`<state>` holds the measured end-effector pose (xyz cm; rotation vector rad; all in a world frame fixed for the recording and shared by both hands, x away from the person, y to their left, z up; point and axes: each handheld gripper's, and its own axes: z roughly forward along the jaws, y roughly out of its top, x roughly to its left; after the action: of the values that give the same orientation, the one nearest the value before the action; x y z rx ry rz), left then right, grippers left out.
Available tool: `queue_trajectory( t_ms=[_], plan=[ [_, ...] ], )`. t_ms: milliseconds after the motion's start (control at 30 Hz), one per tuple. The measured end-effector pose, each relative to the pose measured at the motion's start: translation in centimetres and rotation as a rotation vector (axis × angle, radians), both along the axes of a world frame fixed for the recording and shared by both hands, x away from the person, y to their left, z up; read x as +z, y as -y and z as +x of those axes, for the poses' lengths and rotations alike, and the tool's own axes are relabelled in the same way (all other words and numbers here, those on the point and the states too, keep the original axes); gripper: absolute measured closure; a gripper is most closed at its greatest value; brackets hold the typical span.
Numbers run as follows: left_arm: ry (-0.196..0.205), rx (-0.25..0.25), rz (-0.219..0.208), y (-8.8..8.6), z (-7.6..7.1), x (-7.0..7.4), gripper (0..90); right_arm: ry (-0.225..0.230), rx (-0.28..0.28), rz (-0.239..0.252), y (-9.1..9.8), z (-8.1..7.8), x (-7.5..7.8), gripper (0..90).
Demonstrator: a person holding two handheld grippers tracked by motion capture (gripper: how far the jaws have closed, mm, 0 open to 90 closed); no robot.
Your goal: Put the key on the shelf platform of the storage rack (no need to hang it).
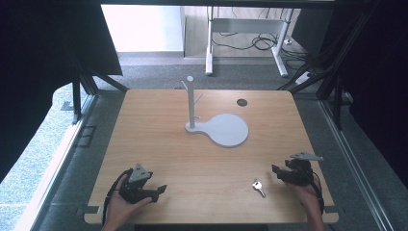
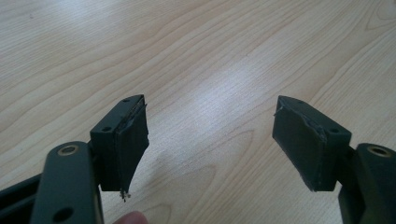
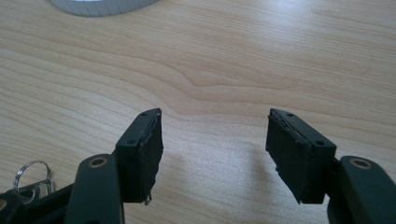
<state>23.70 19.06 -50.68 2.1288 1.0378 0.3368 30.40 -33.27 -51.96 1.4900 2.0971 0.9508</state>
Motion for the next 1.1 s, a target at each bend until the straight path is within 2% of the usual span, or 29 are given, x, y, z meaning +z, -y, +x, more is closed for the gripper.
queue_trajectory(
  t_ms=[467,1100],
  plan=[
    [-0.001,0.001,0.002,-0.07,0.02,0.01,27.0,-0.021,0.021,0.001,-0.01,-0.02,0.00,40.1],
    [-0.003,0.006,-0.003,-0.21,0.05,-0.02,27.1,-0.036,0.049,-0.022,-0.67,0.17,0.07,44.8]
  ],
)
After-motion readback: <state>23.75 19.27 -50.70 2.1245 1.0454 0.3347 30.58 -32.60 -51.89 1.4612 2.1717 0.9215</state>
